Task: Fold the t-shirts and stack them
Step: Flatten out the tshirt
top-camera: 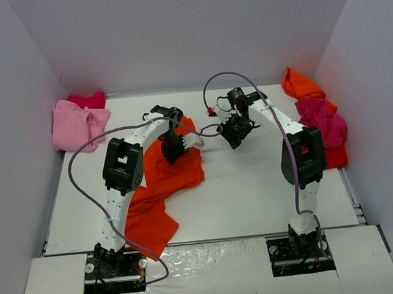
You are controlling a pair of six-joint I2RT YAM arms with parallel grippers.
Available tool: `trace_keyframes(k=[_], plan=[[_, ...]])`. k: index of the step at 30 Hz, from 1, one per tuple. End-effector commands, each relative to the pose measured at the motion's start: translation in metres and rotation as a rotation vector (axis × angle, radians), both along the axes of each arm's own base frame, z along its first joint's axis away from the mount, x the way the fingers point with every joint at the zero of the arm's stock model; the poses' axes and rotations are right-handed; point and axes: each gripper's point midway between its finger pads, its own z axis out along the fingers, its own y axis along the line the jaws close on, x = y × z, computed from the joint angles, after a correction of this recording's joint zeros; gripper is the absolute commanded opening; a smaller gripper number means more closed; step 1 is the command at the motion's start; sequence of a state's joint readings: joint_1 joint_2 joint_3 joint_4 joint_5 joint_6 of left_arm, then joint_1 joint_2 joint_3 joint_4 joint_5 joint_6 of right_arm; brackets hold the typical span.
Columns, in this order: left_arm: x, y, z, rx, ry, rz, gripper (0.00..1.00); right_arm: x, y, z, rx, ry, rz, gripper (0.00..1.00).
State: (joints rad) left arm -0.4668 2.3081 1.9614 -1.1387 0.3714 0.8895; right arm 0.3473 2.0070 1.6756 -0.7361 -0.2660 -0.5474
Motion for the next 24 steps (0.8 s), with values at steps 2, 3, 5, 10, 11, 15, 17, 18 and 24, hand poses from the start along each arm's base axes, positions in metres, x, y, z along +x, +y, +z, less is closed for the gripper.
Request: trace_keyframes(k=[2, 3, 5, 10, 11, 15, 17, 18, 24], plan=[[0.007, -0.003, 0.040, -0.011, -0.101, -0.030, 0.00, 0.007, -0.002, 0.016, 0.002, -0.045, -0.013, 0.46], [0.008, -0.001, 0.048, -0.008, -0.122, -0.028, 0.00, 0.005, -0.002, 0.016, 0.003, -0.043, -0.013, 0.46], [0.011, 0.003, 0.069, -0.008, -0.177, -0.024, 0.00, 0.003, -0.002, 0.019, 0.010, -0.046, -0.012, 0.46], [0.010, 0.015, 0.129, 0.011, -0.286, -0.016, 0.00, -0.003, 0.000, 0.030, 0.036, -0.065, -0.004, 0.47], [0.006, 0.018, 0.144, 0.018, -0.303, -0.019, 0.00, -0.004, 0.000, 0.031, 0.041, -0.064, -0.002, 0.47], [-0.013, 0.037, 0.198, 0.077, -0.384, -0.039, 0.00, -0.006, 0.004, 0.036, 0.068, -0.075, 0.009, 0.46], [-0.020, 0.050, 0.229, 0.109, -0.453, -0.035, 0.01, -0.006, 0.006, 0.037, 0.077, -0.077, 0.012, 0.46], [-0.027, 0.061, 0.245, 0.136, -0.484, -0.030, 0.01, -0.007, 0.007, 0.038, 0.081, -0.077, 0.015, 0.47], [-0.054, 0.108, 0.299, 0.243, -0.612, 0.004, 0.13, -0.008, 0.009, 0.040, 0.082, -0.082, 0.037, 0.47]])
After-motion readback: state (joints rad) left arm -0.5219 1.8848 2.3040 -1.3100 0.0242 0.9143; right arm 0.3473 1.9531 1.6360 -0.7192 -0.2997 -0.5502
